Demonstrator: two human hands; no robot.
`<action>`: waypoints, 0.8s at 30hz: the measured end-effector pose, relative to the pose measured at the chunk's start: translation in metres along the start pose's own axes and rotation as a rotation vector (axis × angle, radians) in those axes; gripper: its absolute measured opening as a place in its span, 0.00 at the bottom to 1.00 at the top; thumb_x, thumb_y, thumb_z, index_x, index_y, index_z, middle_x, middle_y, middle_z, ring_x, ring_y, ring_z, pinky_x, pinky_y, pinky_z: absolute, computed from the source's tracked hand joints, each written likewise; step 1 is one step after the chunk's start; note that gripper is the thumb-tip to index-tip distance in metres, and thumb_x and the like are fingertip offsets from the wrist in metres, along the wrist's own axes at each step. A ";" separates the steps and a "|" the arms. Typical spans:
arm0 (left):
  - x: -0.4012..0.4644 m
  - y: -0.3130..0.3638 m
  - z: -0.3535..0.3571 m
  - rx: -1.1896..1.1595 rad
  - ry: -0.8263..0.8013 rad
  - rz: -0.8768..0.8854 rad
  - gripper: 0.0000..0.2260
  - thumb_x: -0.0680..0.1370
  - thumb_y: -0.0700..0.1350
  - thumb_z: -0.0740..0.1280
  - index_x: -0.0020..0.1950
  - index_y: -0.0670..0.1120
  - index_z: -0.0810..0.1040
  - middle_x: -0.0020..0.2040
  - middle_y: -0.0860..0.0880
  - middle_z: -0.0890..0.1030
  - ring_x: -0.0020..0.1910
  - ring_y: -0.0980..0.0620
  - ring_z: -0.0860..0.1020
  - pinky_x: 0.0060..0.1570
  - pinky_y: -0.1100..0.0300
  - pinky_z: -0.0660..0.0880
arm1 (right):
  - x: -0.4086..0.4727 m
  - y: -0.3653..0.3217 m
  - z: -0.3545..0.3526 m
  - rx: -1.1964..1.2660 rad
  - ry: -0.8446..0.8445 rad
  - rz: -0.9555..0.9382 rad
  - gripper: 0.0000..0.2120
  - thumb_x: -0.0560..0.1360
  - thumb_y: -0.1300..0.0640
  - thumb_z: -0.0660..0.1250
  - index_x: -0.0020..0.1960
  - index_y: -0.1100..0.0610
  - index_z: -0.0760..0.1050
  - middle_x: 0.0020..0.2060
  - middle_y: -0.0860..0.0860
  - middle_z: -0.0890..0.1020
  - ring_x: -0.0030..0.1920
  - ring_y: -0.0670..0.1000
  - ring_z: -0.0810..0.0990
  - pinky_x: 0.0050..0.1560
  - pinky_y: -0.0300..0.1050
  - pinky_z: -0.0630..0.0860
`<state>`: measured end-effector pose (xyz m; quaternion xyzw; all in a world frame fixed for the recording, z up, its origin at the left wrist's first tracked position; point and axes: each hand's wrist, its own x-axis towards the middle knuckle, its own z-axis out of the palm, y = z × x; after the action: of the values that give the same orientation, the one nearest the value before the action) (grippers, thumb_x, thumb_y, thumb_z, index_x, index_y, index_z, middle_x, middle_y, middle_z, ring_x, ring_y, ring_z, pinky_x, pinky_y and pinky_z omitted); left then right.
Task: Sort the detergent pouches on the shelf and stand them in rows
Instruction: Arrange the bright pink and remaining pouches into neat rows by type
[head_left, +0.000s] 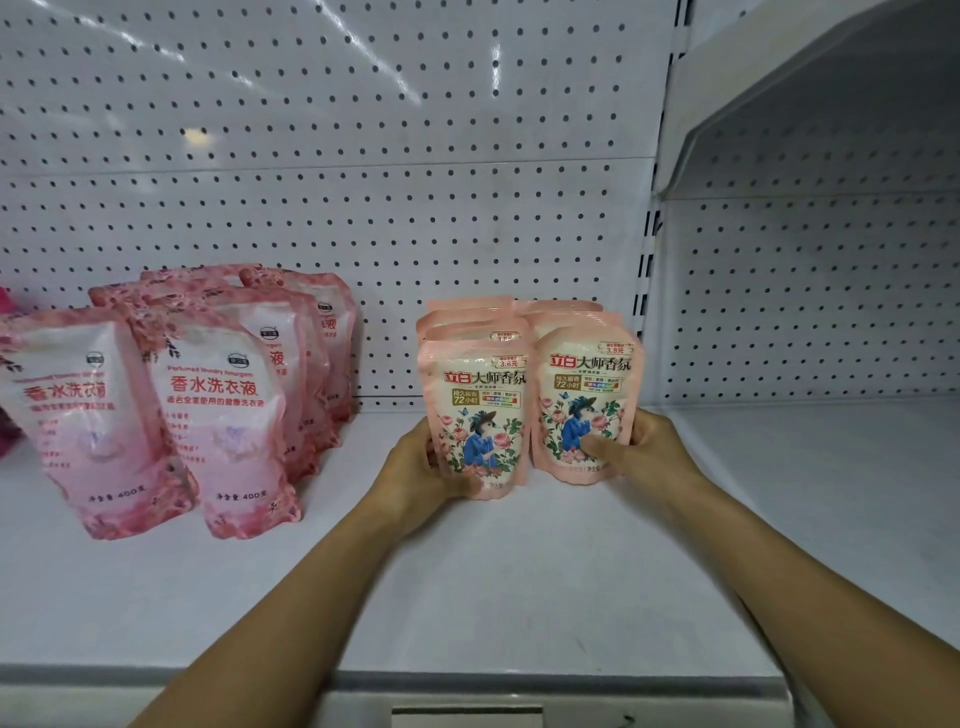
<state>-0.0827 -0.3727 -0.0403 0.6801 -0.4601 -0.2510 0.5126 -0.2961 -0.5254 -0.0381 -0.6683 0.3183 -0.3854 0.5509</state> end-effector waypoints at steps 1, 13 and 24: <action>0.000 -0.001 0.000 -0.002 0.009 0.006 0.28 0.67 0.33 0.79 0.63 0.49 0.75 0.56 0.54 0.84 0.54 0.56 0.82 0.54 0.59 0.80 | 0.000 0.001 -0.001 -0.004 -0.008 -0.003 0.17 0.70 0.67 0.74 0.58 0.58 0.79 0.50 0.52 0.86 0.49 0.51 0.86 0.52 0.53 0.82; 0.003 0.000 0.005 -0.005 0.068 0.027 0.27 0.70 0.31 0.76 0.62 0.51 0.72 0.54 0.57 0.82 0.52 0.63 0.80 0.44 0.72 0.77 | -0.007 -0.001 -0.007 0.001 -0.084 0.001 0.15 0.72 0.68 0.71 0.57 0.58 0.79 0.51 0.52 0.86 0.50 0.52 0.85 0.49 0.50 0.82; 0.000 -0.004 0.002 0.072 0.121 0.020 0.28 0.67 0.36 0.79 0.63 0.50 0.72 0.55 0.55 0.81 0.53 0.58 0.80 0.47 0.66 0.78 | -0.020 -0.004 -0.005 0.003 -0.083 0.007 0.17 0.73 0.68 0.71 0.60 0.57 0.77 0.52 0.51 0.86 0.52 0.51 0.85 0.52 0.49 0.81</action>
<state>-0.0828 -0.3739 -0.0452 0.7074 -0.4439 -0.1876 0.5170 -0.3107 -0.5100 -0.0370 -0.6818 0.2969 -0.3559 0.5660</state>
